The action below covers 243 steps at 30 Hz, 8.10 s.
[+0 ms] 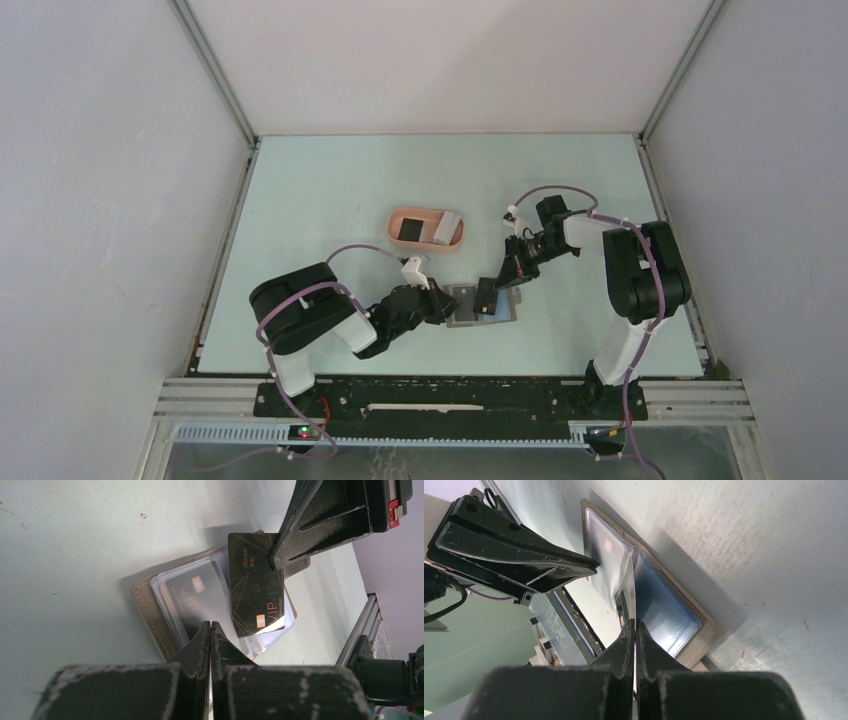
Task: Put the credit cards into the card holder
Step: Insert the credit card into the card holder.
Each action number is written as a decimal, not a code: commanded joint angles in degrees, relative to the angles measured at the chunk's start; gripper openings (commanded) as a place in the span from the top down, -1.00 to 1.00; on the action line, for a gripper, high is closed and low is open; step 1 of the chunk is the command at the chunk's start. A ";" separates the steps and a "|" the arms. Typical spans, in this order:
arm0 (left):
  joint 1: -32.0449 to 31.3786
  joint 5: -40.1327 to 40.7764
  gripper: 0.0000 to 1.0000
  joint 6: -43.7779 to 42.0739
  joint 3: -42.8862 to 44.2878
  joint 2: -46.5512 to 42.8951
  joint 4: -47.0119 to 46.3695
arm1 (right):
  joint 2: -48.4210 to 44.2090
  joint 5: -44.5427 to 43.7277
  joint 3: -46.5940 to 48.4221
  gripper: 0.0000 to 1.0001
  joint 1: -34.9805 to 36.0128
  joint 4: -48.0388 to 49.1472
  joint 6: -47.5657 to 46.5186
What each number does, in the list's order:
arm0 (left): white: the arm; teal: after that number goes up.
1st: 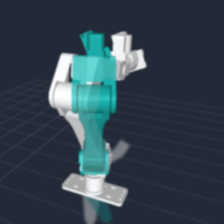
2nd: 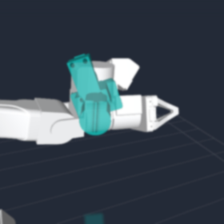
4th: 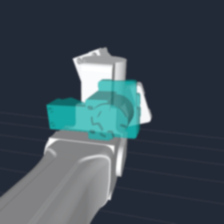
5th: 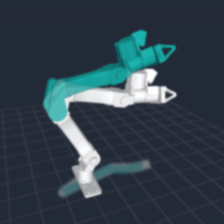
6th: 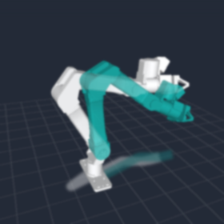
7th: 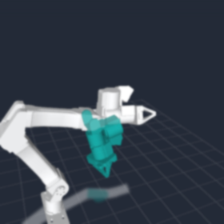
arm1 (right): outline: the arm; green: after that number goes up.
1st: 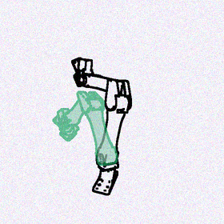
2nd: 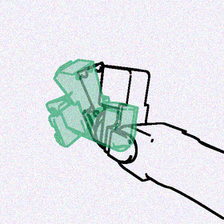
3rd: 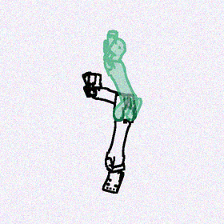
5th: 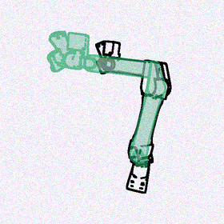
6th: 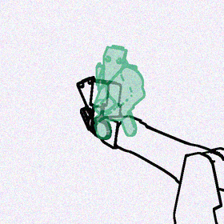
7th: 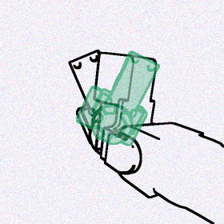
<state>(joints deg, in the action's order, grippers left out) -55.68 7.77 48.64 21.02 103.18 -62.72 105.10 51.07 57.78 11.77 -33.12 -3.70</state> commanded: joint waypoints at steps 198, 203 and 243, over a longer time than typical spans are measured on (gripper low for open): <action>-1.18 -1.33 0.59 1.51 -6.94 -7.27 -1.62 | 1.37 -12.93 11.13 0.06 12.93 -9.53 -4.51; -1.18 -0.49 0.43 1.12 -9.32 -10.72 -1.66 | 1.51 -11.53 10.85 0.10 12.94 -10.80 -5.61; -1.62 -6.19 0.56 -0.13 -3.52 -5.41 3.98 | 9.67 -3.44 12.14 0.55 16.61 -11.47 -3.46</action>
<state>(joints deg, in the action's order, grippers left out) -56.64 3.84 50.33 15.11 96.49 -58.98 113.16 43.92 67.79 26.35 -45.30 -8.43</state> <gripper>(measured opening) 0.221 0.224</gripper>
